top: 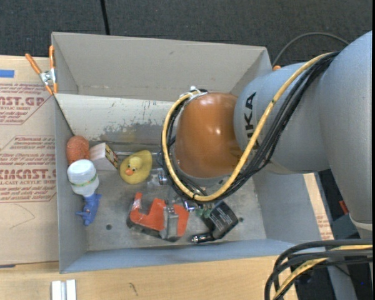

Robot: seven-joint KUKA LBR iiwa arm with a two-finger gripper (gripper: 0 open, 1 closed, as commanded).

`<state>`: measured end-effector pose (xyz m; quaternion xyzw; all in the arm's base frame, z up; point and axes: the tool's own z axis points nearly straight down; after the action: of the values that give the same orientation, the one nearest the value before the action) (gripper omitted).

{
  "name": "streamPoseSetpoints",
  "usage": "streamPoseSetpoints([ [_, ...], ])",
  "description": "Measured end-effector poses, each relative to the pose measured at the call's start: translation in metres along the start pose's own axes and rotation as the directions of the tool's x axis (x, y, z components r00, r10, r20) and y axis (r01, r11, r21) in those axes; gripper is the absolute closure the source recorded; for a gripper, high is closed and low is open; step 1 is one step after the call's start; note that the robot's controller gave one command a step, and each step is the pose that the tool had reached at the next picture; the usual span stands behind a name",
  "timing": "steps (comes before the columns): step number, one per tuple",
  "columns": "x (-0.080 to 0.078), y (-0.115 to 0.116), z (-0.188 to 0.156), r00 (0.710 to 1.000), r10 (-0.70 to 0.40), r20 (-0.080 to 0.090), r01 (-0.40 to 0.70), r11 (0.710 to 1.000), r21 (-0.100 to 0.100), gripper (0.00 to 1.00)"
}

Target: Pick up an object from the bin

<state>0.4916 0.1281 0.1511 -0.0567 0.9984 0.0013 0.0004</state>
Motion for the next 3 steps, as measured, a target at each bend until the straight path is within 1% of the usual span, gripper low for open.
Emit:
streamPoseSetpoints([
  [1, 0.008, -0.023, 0.036, 0.984, -0.176, 0.002, 0.176, 0.984, 0.002, 0.0],
  [2, -0.019, 0.047, 0.037, 0.911, -0.413, -0.002, 0.413, 0.911, 0.0, 1.0],
  [3, -0.019, 0.047, 0.037, 0.911, -0.413, -0.002, 0.413, 0.911, 0.0, 0.0],
])
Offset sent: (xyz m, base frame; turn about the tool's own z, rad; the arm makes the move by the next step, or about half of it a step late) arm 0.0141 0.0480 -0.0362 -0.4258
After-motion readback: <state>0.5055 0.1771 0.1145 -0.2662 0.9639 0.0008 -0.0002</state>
